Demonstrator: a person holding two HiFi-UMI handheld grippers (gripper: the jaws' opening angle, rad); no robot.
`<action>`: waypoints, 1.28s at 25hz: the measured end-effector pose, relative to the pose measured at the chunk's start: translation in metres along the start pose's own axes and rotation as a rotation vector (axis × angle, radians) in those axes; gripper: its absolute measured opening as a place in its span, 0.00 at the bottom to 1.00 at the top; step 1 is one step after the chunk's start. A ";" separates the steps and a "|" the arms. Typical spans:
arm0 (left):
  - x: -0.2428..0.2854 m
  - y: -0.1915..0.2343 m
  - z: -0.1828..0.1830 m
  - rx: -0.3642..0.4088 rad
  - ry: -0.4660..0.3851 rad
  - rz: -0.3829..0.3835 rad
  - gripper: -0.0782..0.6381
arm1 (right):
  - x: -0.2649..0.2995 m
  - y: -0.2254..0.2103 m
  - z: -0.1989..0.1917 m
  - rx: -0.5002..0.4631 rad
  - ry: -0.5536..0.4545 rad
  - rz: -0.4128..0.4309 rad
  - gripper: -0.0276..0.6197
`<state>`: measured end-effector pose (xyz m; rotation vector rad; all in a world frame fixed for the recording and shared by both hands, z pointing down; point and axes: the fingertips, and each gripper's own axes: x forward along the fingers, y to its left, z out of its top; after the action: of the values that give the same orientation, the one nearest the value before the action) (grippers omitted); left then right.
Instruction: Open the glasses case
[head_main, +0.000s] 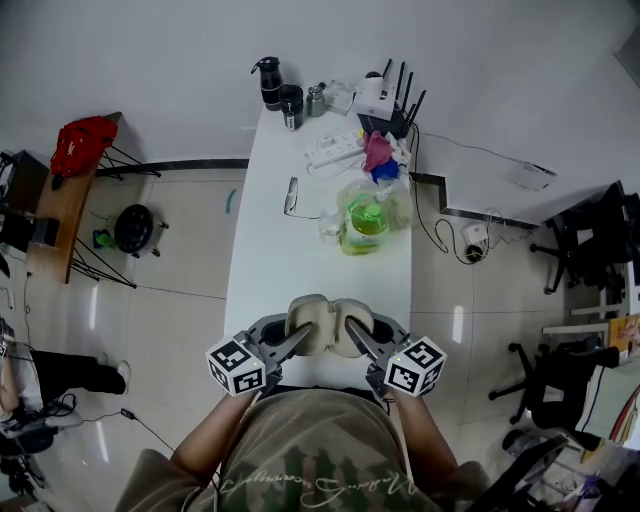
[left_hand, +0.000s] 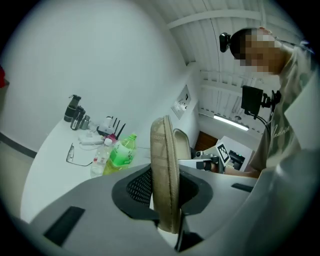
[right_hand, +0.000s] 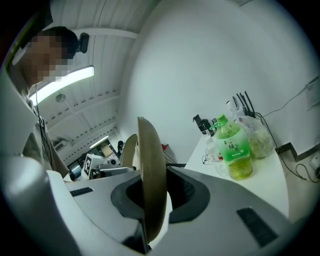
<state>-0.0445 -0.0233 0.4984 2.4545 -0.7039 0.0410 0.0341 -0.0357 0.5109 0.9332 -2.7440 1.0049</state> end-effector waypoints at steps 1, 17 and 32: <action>0.000 -0.002 0.000 -0.001 0.004 -0.022 0.21 | -0.001 0.002 0.000 0.003 0.005 0.018 0.13; -0.025 -0.087 0.022 -0.032 -0.071 -0.615 0.21 | -0.037 0.085 0.015 0.130 -0.027 0.681 0.13; -0.024 -0.083 0.030 -0.106 -0.124 -0.688 0.21 | -0.034 0.068 0.021 0.130 -0.070 0.642 0.13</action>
<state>-0.0274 0.0298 0.4256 2.4783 0.1160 -0.4038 0.0262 0.0103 0.4475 0.0655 -3.1373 1.2530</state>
